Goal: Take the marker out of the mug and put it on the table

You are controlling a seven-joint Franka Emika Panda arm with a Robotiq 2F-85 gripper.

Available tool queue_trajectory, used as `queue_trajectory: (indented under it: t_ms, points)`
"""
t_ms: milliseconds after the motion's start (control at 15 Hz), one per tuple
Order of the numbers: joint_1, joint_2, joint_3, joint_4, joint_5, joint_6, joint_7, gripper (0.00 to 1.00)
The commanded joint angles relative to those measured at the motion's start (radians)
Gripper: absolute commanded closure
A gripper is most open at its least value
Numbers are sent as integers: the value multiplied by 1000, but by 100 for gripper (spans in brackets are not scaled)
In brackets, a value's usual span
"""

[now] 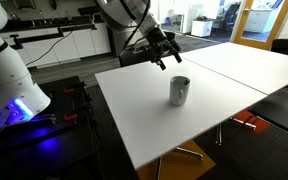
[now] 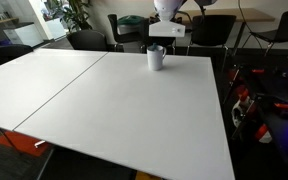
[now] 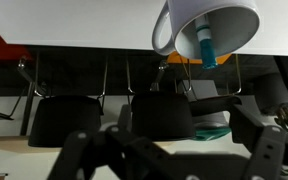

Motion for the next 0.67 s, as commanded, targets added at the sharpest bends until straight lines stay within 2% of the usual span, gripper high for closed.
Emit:
queue_trajectory:
  t_ms: [0,267,533,600]
  points:
    - [25,60,-16,70,67,-62,-46,0]
    - [44,111,-20,137,116,-157,-104,0]
    - [54,148,-20,191,117,-185,-125,0]
    - [56,155,-21,200,112,-181,-122,4]
